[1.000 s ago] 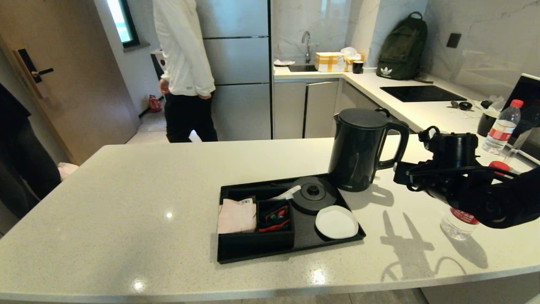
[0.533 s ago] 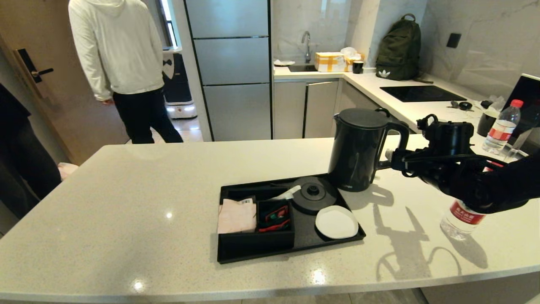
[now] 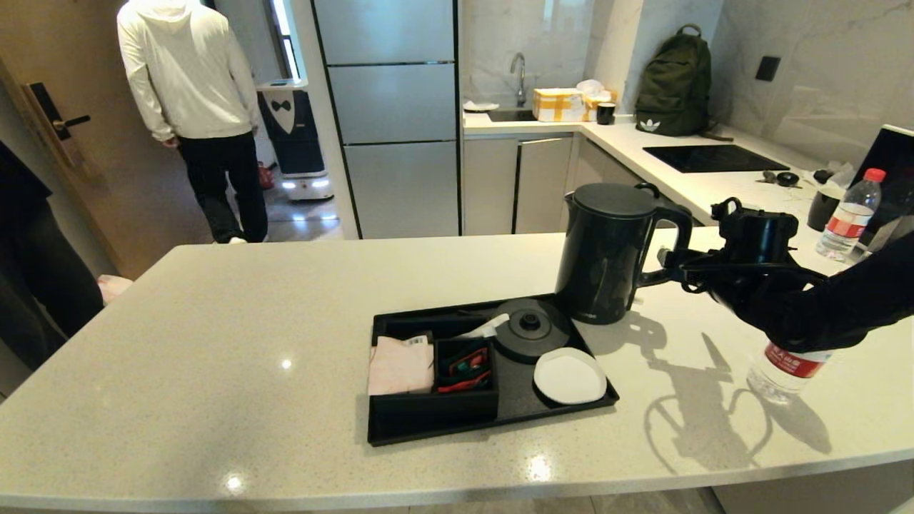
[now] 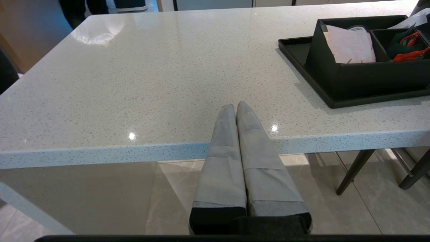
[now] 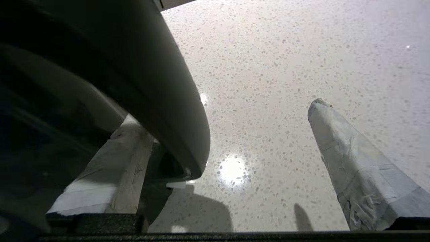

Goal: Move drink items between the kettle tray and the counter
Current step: Return the kettle to its original position

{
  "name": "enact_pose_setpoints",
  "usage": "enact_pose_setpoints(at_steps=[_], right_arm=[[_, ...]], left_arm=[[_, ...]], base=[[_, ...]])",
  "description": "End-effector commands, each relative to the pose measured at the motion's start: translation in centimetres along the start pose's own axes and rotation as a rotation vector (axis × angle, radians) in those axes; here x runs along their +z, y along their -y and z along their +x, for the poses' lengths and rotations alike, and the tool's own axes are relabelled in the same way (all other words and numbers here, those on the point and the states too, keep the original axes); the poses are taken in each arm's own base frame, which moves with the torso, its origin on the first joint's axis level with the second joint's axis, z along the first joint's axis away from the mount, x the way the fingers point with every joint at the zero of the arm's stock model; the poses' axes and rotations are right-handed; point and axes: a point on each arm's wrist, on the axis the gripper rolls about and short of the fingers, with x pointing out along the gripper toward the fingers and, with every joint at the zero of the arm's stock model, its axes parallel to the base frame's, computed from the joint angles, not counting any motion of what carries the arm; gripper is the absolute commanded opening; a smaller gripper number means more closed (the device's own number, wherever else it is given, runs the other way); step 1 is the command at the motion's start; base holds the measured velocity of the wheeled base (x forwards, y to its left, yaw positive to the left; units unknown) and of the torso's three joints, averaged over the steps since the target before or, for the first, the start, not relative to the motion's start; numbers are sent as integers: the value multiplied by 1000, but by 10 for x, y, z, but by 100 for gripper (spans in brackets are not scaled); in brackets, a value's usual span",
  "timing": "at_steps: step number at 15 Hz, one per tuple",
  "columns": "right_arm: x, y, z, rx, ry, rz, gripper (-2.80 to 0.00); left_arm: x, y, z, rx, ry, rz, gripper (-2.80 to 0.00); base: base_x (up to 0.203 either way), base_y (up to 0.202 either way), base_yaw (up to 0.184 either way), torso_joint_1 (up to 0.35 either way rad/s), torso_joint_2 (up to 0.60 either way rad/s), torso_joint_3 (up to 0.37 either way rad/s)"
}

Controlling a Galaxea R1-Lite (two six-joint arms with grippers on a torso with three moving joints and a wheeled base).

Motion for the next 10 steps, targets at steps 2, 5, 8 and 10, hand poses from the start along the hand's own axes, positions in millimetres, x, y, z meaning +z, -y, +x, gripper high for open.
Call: enact_pose_setpoints(at_steps=[2,5,8,10], right_arm=[[-13,1,15,5,-16,-8,0],[-12,-1,20,16,-6,-16,0],[-9,-4,26,20,9,-22,0],[-6,-5,28,20,18,-21,0]], left_arm=[[0,0,0,1,-1,-2,-280],[0,0,0,1,-1,0,-280],[0,0,0,1,-1,0,-280],[0,0,0,1,-1,0,-280]], base=[[0,0,0,0,0,0],[0,0,0,0,0,0],[0,0,0,0,0,0],[0,0,0,0,0,0]])
